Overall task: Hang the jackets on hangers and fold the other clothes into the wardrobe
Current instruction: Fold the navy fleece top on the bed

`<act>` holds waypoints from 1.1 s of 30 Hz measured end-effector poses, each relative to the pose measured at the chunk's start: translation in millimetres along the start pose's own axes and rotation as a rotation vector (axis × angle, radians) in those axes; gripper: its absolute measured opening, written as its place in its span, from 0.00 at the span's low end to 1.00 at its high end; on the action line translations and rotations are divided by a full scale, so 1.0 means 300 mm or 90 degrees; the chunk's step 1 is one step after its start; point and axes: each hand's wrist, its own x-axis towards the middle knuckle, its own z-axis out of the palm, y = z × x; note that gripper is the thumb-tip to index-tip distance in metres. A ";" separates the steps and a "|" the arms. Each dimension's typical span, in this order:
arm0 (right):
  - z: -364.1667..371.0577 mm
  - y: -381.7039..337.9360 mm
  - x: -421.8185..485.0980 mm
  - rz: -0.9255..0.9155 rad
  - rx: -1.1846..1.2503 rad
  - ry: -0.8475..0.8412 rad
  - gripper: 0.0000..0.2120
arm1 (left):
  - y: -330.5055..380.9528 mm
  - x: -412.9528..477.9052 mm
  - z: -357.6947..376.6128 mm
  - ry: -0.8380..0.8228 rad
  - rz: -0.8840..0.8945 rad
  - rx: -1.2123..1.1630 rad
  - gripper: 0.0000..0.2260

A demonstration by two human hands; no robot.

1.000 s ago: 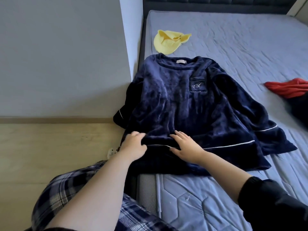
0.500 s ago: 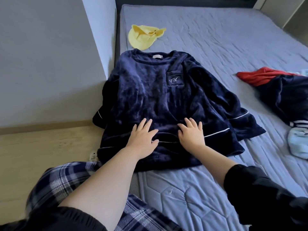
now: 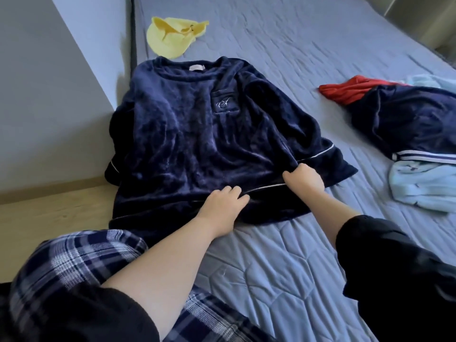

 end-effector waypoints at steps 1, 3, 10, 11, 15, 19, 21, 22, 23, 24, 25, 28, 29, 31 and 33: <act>-0.017 -0.012 -0.004 0.004 0.012 -0.007 0.16 | -0.003 0.013 -0.020 -0.017 -0.033 -0.069 0.20; -0.029 -0.023 -0.006 0.033 0.079 -0.032 0.18 | -0.022 0.041 -0.053 -0.105 -0.104 -0.239 0.09; -0.030 0.136 0.071 0.337 0.341 0.274 0.22 | -0.118 0.048 -0.039 0.027 -0.308 -0.742 0.15; -0.029 0.153 0.077 0.392 0.335 0.259 0.27 | -0.122 0.053 -0.025 0.092 -0.277 -0.605 0.14; -0.021 0.187 0.124 0.405 0.460 0.117 0.24 | -0.065 0.054 0.053 -0.054 -0.033 -0.131 0.29; -0.132 0.087 0.166 0.271 0.461 0.216 0.22 | 0.007 0.050 0.092 -0.112 0.025 -0.006 0.30; -0.211 -0.026 0.170 0.221 0.540 0.318 0.21 | 0.000 0.056 0.088 -0.119 0.021 -0.061 0.29; -0.246 -0.090 0.171 0.175 0.569 0.350 0.19 | -0.011 0.062 0.084 -0.128 0.002 -0.146 0.28; -0.279 -0.160 0.163 0.121 0.584 0.366 0.17 | -0.024 0.069 0.075 -0.132 -0.033 -0.283 0.27; -0.304 -0.231 0.149 0.054 0.591 0.374 0.15 | -0.043 0.076 0.058 -0.126 -0.090 -0.456 0.25; -0.329 -0.305 0.120 -0.022 0.583 0.377 0.14 | -0.066 0.081 0.035 -0.111 -0.159 -0.631 0.22; -0.338 -0.510 -0.029 -0.326 0.517 0.300 0.08 | -0.192 0.065 -0.052 0.057 -0.401 -1.144 0.14; -0.321 -0.562 -0.083 -0.438 0.466 0.224 0.08 | -0.251 0.044 -0.071 0.143 -0.465 -1.289 0.15; -0.260 -0.630 -0.162 -0.603 0.311 -0.019 0.08 | -0.370 0.003 -0.084 0.325 -0.536 -1.449 0.20; -0.185 -0.656 -0.204 -0.600 0.164 -0.285 0.15 | -0.442 -0.029 -0.097 0.427 -0.618 -1.437 0.22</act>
